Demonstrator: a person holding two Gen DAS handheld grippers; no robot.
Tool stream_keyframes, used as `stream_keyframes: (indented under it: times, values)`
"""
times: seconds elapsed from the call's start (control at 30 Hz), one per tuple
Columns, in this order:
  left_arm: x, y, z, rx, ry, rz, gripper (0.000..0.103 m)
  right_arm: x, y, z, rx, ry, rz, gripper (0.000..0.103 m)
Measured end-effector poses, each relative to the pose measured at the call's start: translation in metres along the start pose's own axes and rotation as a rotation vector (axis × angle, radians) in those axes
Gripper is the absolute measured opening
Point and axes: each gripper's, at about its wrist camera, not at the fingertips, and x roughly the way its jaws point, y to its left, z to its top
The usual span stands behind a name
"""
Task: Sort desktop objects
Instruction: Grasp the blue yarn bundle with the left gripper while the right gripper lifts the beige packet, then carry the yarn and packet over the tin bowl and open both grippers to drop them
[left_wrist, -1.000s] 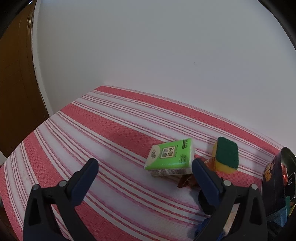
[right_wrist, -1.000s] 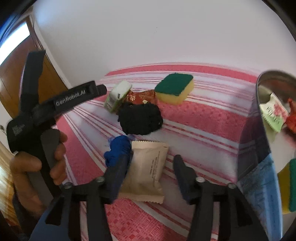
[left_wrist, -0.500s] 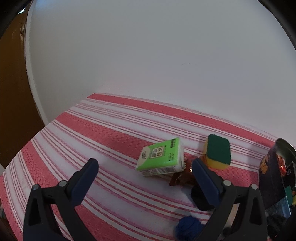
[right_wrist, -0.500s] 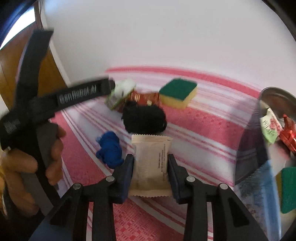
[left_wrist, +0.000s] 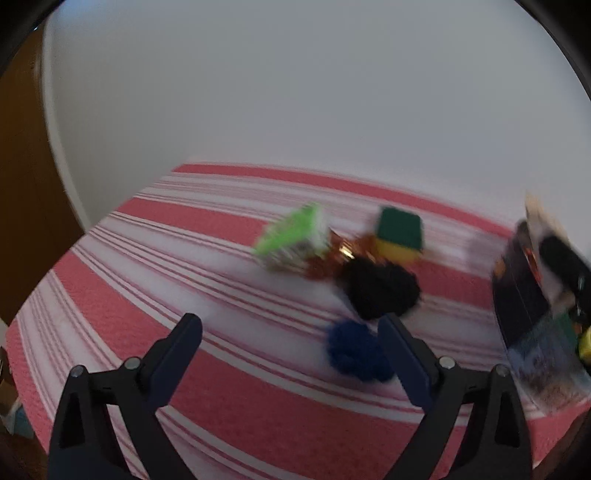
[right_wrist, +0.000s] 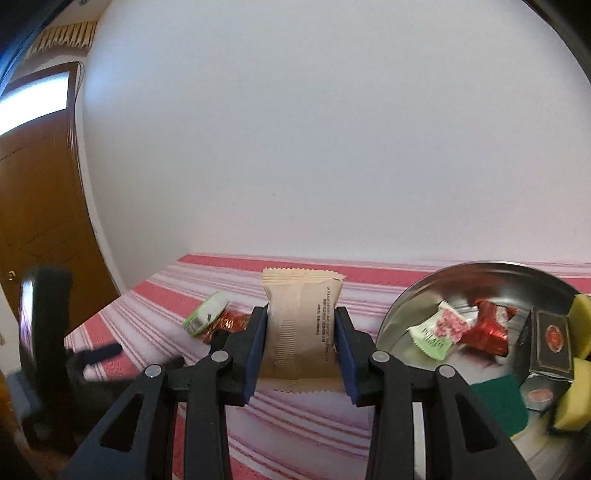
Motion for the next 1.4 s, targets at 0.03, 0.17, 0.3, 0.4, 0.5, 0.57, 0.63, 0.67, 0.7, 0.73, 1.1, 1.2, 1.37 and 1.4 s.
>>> stream_keyframes:
  times: [0.03,0.17,0.3,0.4,0.5,0.57,0.63,0.67,0.7,0.73,1.1,1.2,1.37,1.4]
  values:
    - [0.004,-0.004,0.0,0.009,0.011,0.005,0.098,-0.005,-0.003,0.0,-0.006,-0.005,0.0,0.039]
    - [0.024,-0.01,-0.001,-0.01,0.081,0.023,0.099,-0.004,0.004,0.001,-0.022,-0.017,-0.003,0.04]
    - [0.037,-0.011,-0.005,-0.024,0.149,-0.011,0.098,-0.008,0.004,0.001,-0.012,-0.026,0.0,0.04]
    - [0.044,-0.007,-0.007,-0.045,0.187,-0.032,0.09,-0.01,0.003,0.001,-0.008,-0.022,0.004,0.04]
    - [0.044,-0.006,-0.007,-0.055,0.184,-0.033,0.089,-0.009,0.003,0.0,-0.01,-0.014,0.009,0.04]
    - [0.043,-0.006,-0.007,-0.059,0.179,-0.02,0.077,-0.008,0.005,-0.001,-0.012,-0.008,0.011,0.04]
    - [0.041,-0.007,-0.007,-0.065,0.168,-0.007,0.065,-0.008,0.006,-0.001,-0.015,-0.005,0.009,0.04]
    - [0.04,-0.008,-0.007,-0.063,0.165,-0.003,0.057,-0.009,0.007,-0.001,-0.014,-0.006,0.008,0.04]
    - [0.039,-0.009,-0.007,-0.056,0.162,-0.006,0.054,-0.01,0.007,-0.001,-0.012,-0.007,0.006,0.04]
    - [0.038,-0.01,-0.008,-0.049,0.159,-0.015,0.045,-0.01,0.006,-0.001,-0.009,-0.01,0.003,0.04]
    - [0.017,0.001,-0.004,-0.115,0.043,-0.074,0.038,-0.028,-0.001,0.005,0.003,-0.096,-0.013,0.039]
    - [-0.01,-0.006,0.002,-0.08,-0.096,-0.076,0.038,-0.039,-0.003,0.006,-0.026,-0.154,-0.04,0.039]
    - [-0.02,-0.027,0.021,-0.025,-0.147,-0.076,0.038,-0.059,-0.012,0.003,-0.052,-0.222,-0.072,0.039]
    - [-0.02,-0.033,0.024,-0.017,-0.152,-0.078,0.038,-0.062,-0.015,0.002,-0.06,-0.234,-0.081,0.039]
